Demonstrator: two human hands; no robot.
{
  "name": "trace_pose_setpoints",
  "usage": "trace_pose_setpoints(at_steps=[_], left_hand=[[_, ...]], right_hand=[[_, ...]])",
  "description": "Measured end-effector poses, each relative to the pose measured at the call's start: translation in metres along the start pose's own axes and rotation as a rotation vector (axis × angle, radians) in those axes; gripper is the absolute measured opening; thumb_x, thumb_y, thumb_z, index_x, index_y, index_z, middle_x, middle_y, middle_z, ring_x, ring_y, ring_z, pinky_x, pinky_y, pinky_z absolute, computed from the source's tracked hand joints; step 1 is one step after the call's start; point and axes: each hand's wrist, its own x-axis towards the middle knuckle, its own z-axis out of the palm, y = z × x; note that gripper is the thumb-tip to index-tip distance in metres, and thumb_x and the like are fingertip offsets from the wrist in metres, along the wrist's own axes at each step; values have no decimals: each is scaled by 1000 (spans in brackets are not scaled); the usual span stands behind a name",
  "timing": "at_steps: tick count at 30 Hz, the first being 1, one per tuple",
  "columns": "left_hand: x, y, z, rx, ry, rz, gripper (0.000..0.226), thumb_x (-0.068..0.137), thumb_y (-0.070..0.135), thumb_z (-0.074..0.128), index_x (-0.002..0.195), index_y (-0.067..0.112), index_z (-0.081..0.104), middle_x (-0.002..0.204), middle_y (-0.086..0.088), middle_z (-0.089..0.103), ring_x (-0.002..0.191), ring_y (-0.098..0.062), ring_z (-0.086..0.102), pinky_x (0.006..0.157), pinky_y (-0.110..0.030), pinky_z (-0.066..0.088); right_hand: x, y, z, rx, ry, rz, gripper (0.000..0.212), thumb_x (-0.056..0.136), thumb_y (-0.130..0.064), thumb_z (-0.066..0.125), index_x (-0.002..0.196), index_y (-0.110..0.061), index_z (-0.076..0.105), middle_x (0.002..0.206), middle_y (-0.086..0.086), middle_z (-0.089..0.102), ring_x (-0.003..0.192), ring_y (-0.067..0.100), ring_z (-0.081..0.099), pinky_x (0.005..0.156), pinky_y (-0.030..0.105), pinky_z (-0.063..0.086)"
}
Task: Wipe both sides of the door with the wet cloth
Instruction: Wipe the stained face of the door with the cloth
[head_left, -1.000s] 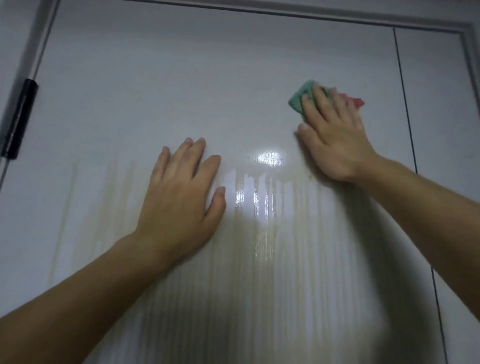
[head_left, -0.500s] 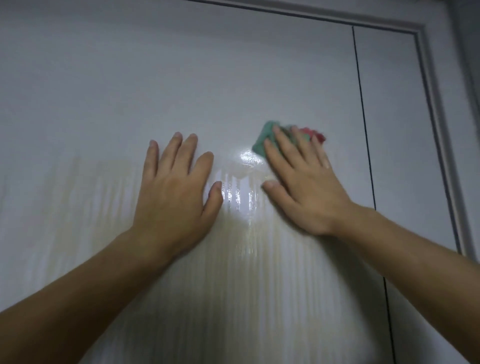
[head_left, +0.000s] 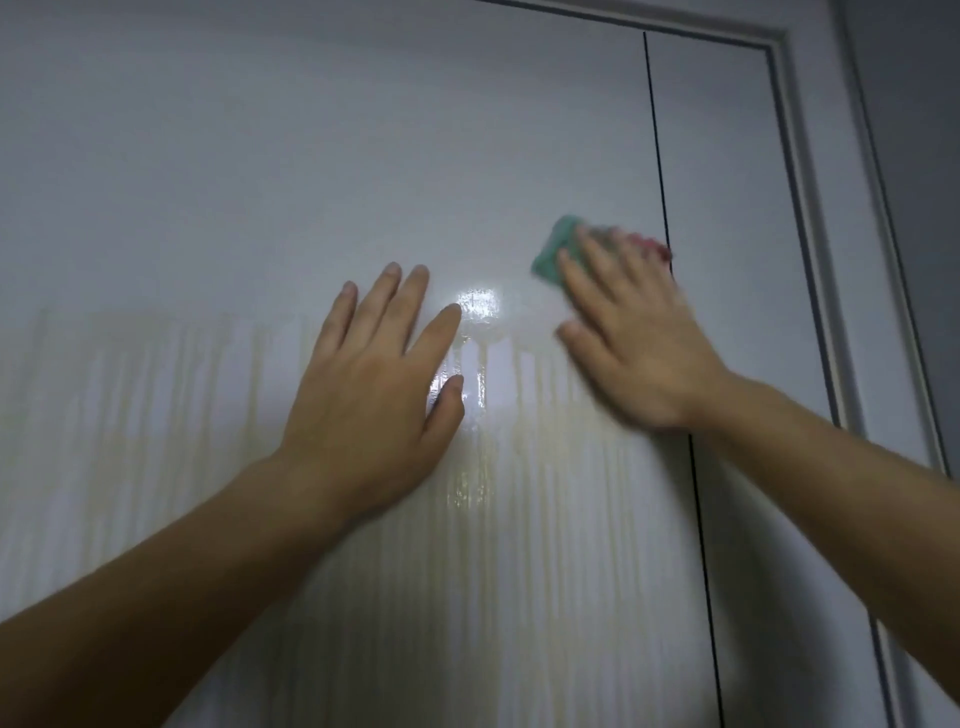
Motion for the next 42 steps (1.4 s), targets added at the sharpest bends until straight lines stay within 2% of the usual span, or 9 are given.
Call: trace_pose_setpoints(at_steps=[3,9,14,19,25,30,35,38,42], left_hand=[[1,7,0,-8,4,-4,55,97,39,38,143,11,51,161,-20,36,152,-37,28,125,-55,19],[6,32,10,5,-32,98,62,98,42,35,152,14,45,165,-16,31,155,-34,24,126,-54,19],[14,53,17,6,-51,128,61,98,44,32,151,17,46,164,-16,33,154,-34,25,125,-54,20],[13,60,23,23,-52,115,64,99,47,30,155,19,42,166,-17,29,155,-35,22,126,-55,17],[13,61,25,2,-3,126,62,97,39,38,152,13,46,163,-21,32,153,-39,25,124,-58,18],[12,66,26,-8,6,110,62,97,40,38,152,13,47,164,-21,31,154,-40,24,125,-59,16],[14,66,23,-5,-4,102,62,96,42,37,151,14,48,163,-21,32,153,-40,25,125,-57,16],[14,67,23,-2,-15,90,64,96,43,35,151,14,47,163,-21,31,153,-39,24,125,-57,16],[14,67,22,-6,-15,98,64,96,44,34,151,13,48,163,-22,32,153,-40,25,124,-58,17]], right_hand=[[13,19,-6,95,1,274,72,101,-60,11,163,-25,-1,171,0,-11,156,22,-16,126,48,-8],[-45,-1,9,0,-31,-49,68,105,-57,17,163,-27,-1,170,-4,-12,156,17,-18,127,45,-7],[-16,49,-4,117,-14,315,70,103,-58,11,162,-26,-7,170,-2,-17,154,19,-21,126,47,-13],[-76,16,11,67,-39,38,67,105,-56,14,163,-27,-4,170,-4,-14,155,17,-21,127,47,-9],[-36,89,0,180,42,405,69,103,-56,11,163,-23,-3,171,0,-12,156,20,-16,126,49,-8],[-107,63,21,122,4,300,68,105,-56,13,162,-28,-8,169,-6,-20,154,16,-24,126,48,-10],[-94,75,10,203,14,519,67,106,-57,13,162,-28,-10,169,-5,-19,154,18,-22,126,46,-11],[-125,33,21,195,1,416,68,105,-55,15,161,-27,-12,168,-4,-22,153,16,-27,125,44,-14],[-122,58,18,186,-21,410,67,104,-56,12,161,-30,-12,168,-6,-21,153,17,-25,127,49,-7]])
